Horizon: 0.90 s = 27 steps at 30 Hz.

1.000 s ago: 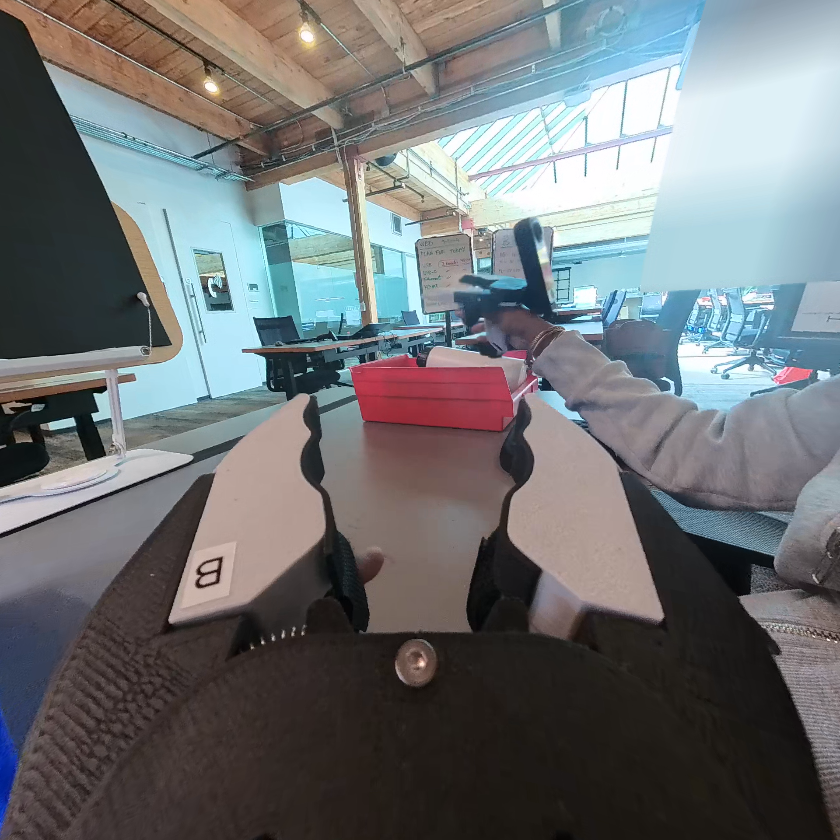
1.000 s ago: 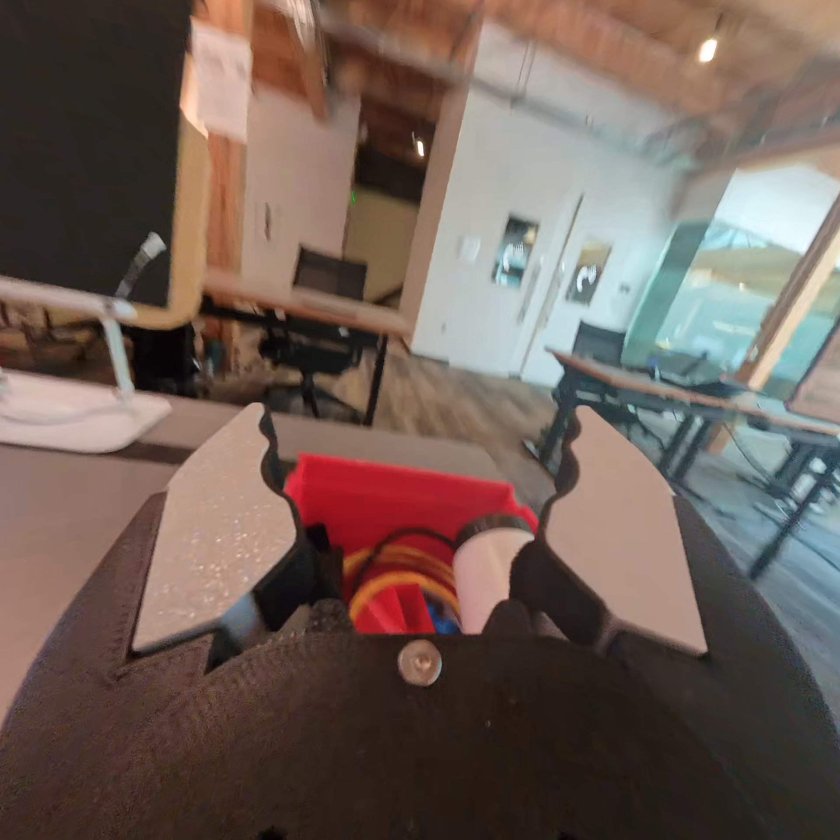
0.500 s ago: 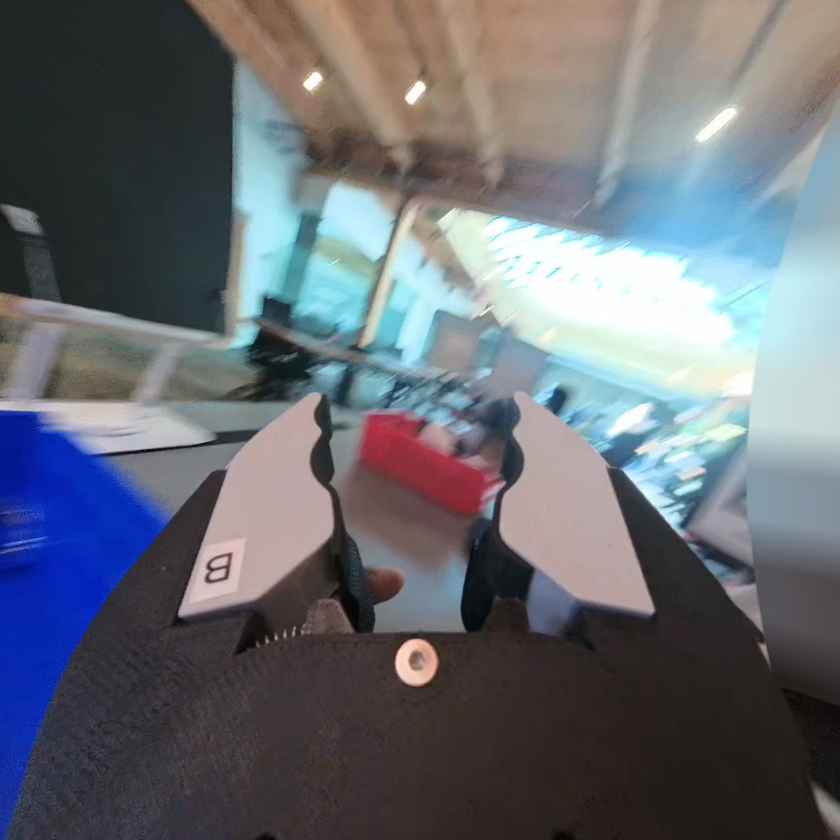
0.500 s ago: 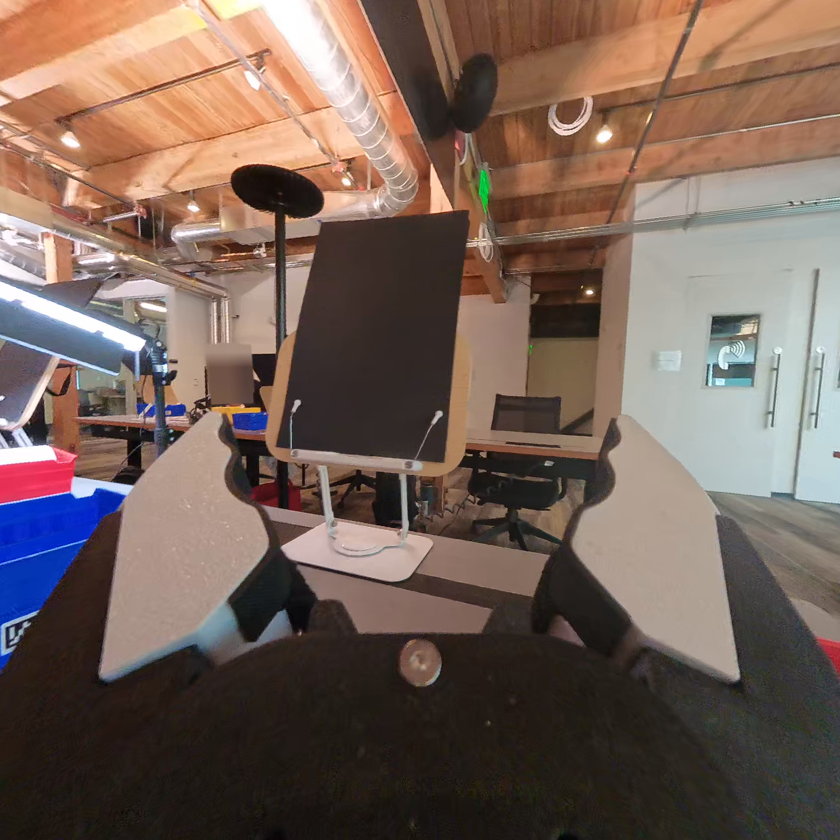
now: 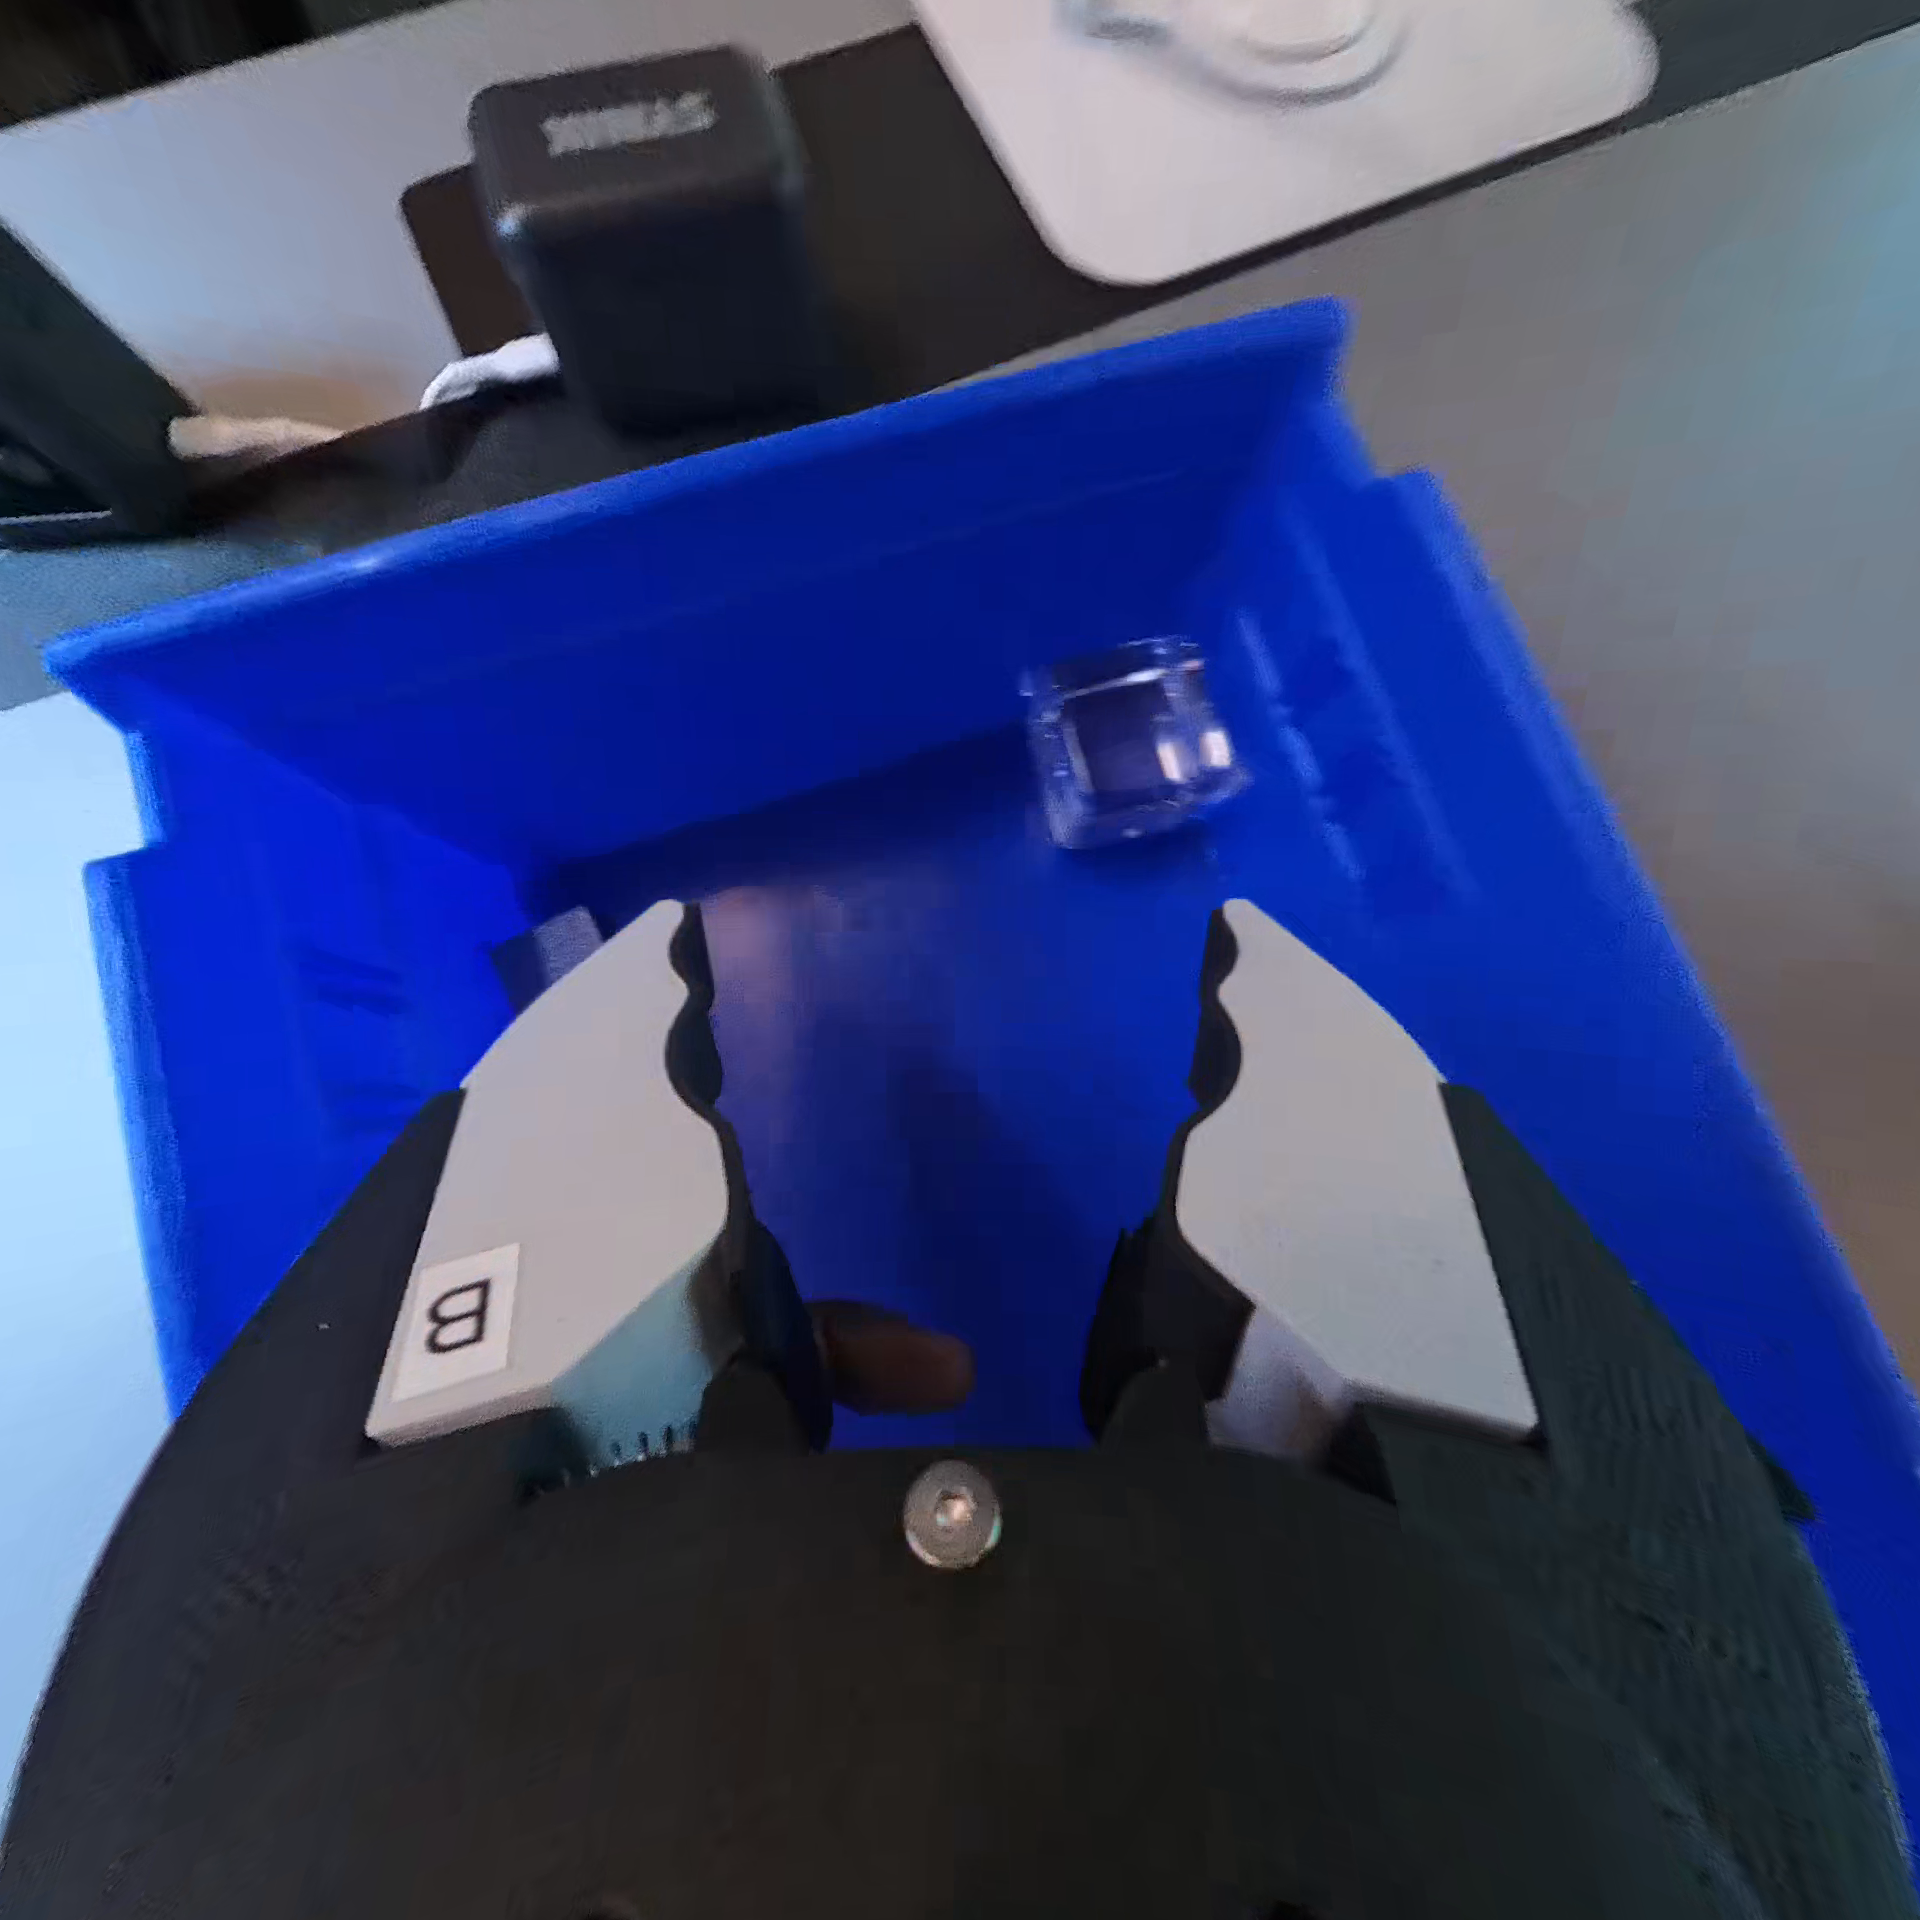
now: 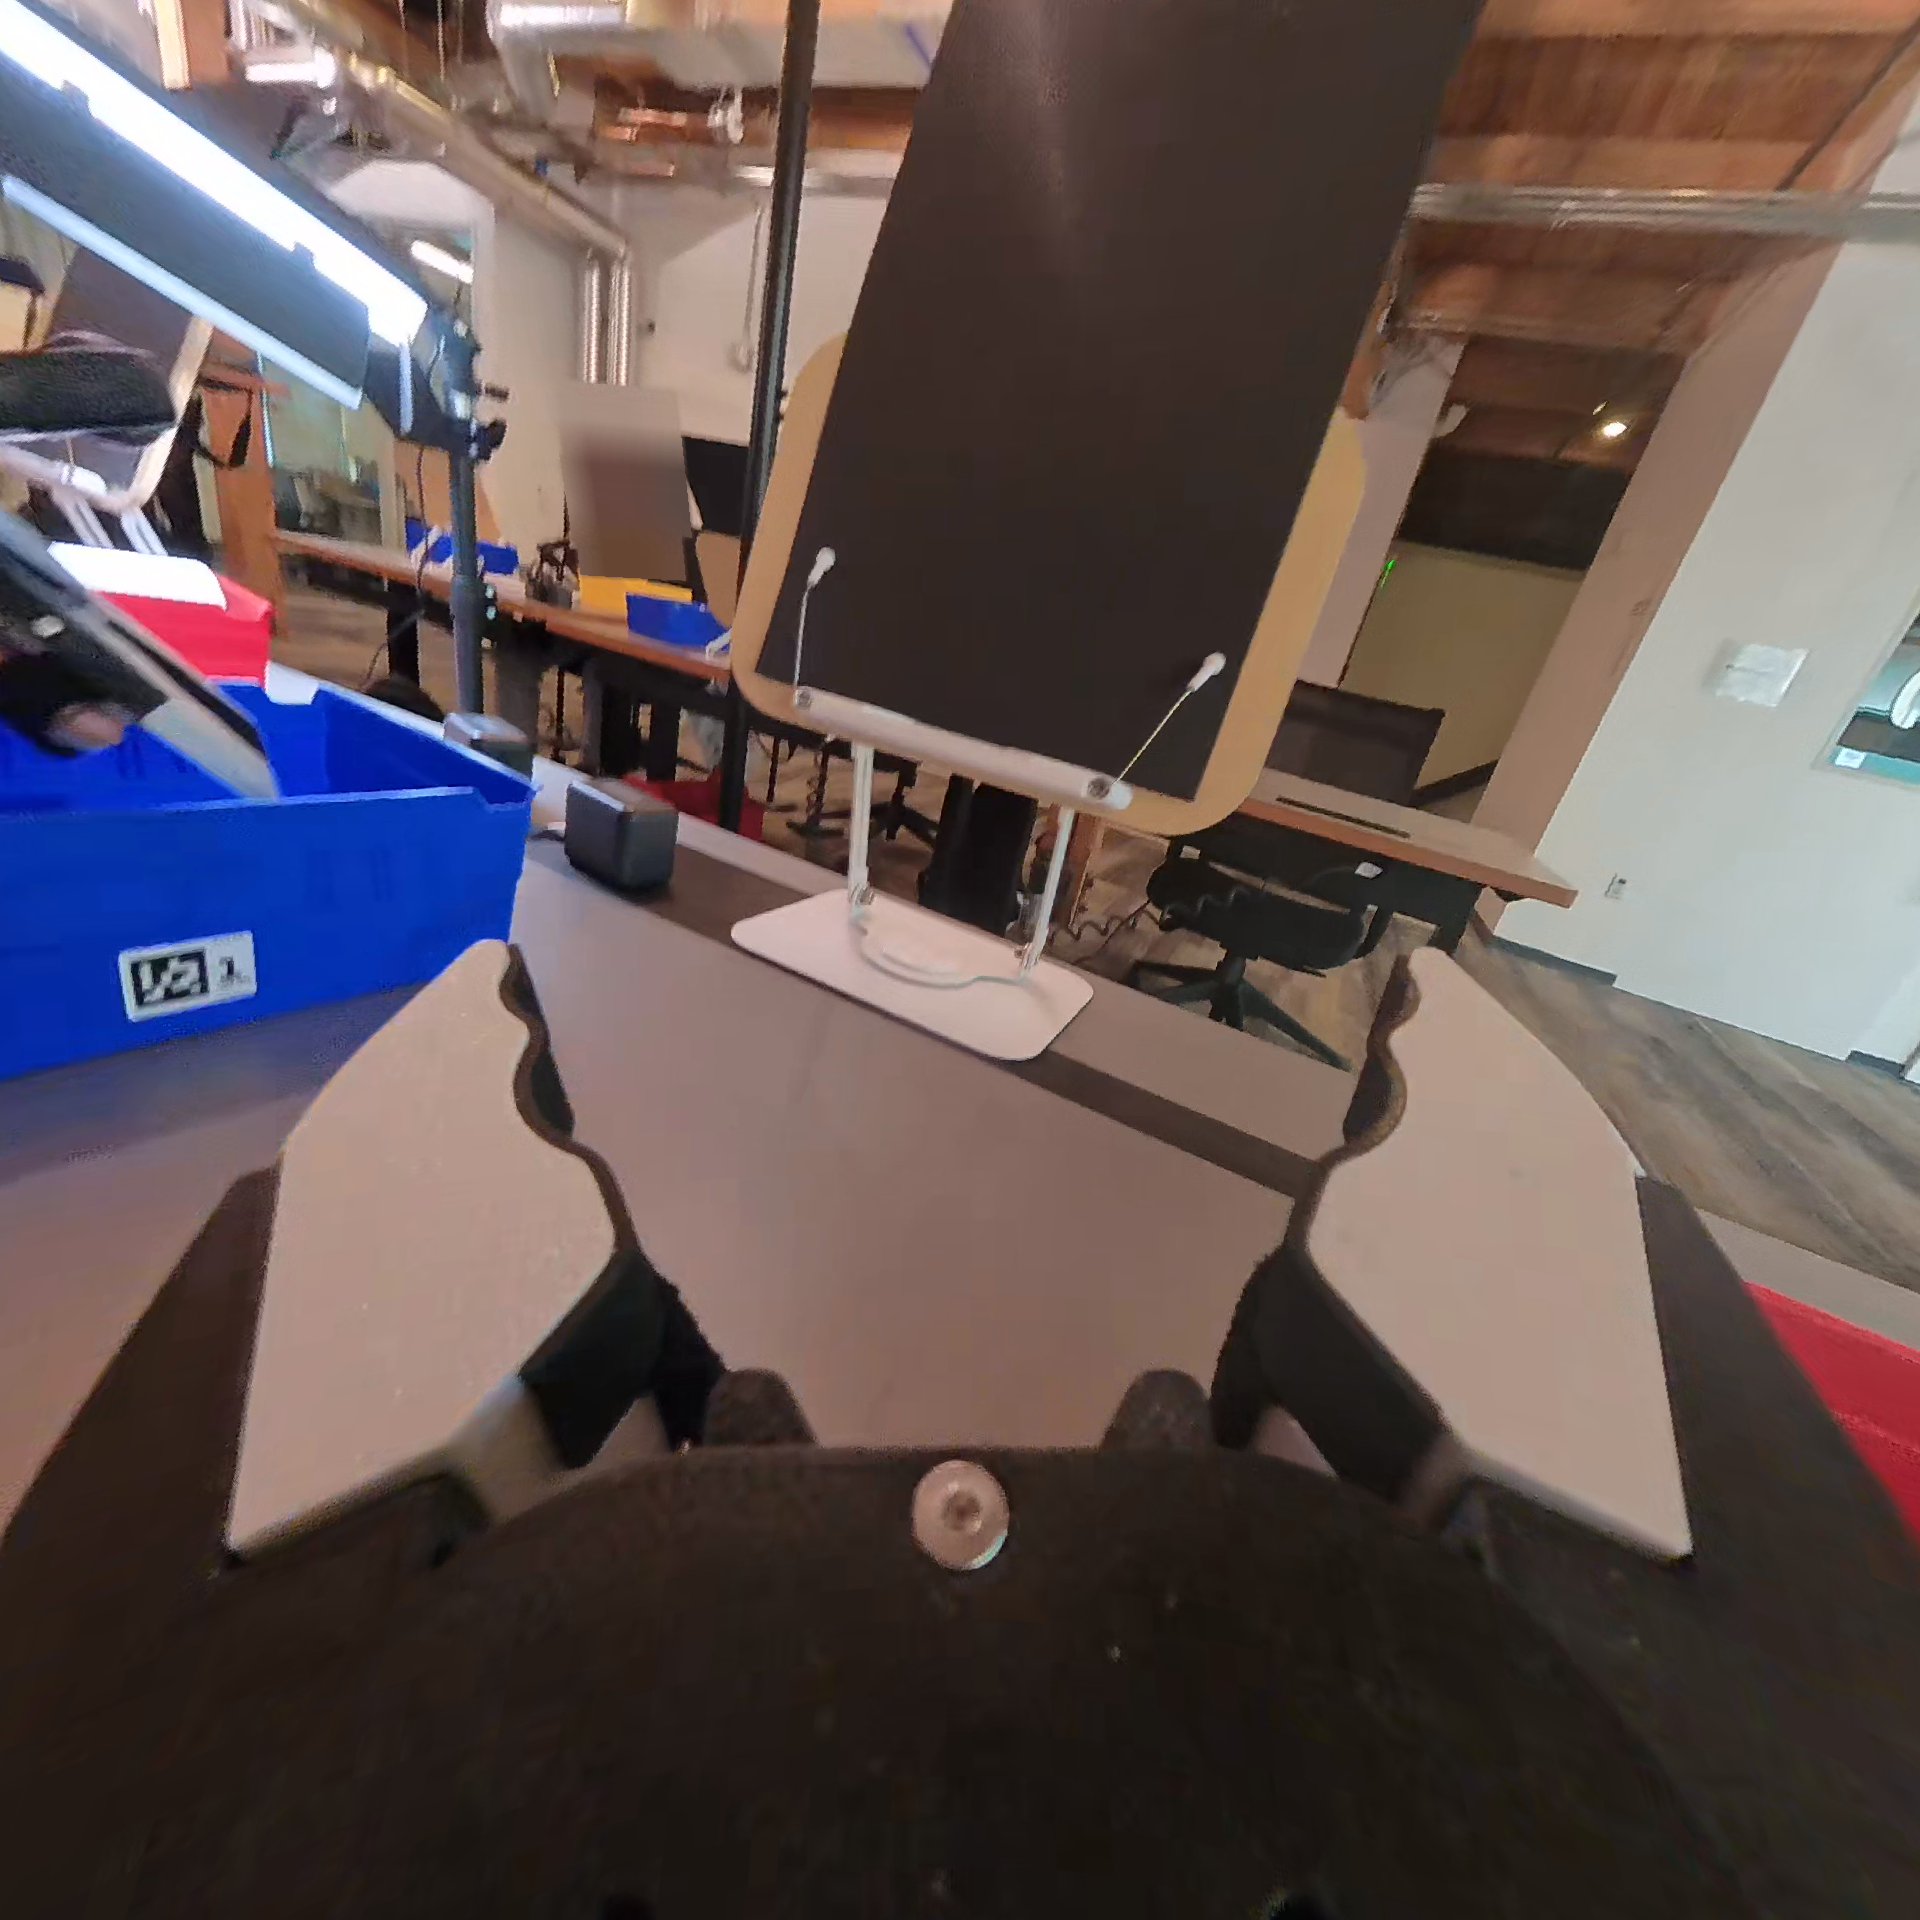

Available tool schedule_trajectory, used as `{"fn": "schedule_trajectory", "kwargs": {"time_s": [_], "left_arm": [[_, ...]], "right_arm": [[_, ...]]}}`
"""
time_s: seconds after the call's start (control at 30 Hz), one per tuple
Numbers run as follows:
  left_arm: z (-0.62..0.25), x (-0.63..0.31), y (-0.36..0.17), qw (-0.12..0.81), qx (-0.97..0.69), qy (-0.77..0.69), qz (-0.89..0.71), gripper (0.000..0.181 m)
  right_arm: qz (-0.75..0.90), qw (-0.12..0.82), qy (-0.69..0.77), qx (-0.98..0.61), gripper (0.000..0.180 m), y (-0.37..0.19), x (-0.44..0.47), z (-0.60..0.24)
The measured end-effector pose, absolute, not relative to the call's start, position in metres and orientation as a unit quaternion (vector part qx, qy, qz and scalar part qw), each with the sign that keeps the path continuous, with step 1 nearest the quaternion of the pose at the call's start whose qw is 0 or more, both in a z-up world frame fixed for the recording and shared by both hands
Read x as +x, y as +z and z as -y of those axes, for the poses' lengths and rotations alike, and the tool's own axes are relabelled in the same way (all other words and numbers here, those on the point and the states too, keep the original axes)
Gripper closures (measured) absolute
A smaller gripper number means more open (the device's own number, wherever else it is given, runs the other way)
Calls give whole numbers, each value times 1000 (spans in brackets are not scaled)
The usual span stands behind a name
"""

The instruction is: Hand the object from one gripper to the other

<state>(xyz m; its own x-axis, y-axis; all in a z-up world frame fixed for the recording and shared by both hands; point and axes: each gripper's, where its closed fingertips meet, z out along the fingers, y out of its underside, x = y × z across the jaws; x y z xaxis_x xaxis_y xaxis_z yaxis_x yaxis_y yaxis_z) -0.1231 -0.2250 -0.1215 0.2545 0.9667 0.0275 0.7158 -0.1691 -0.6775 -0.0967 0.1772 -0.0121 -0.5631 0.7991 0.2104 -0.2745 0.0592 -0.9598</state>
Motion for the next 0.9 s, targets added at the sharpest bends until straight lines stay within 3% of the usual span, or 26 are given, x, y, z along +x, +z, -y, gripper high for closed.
{"fn": "schedule_trajectory", "kwargs": {"time_s": [0.23,0.77,0.9], "left_arm": [[197,-148,-149,339,-713,141,597,89],[210,-150,-167,292,-698,204,621,96],[171,-154,-143,419,-705,182,543,101]], "right_arm": [[645,426,609,-175,34,-26,-90,-159],[674,441,574,-150,34,-37,-88,-151],[675,439,574,-149,36,-37,-87,-151]]}}
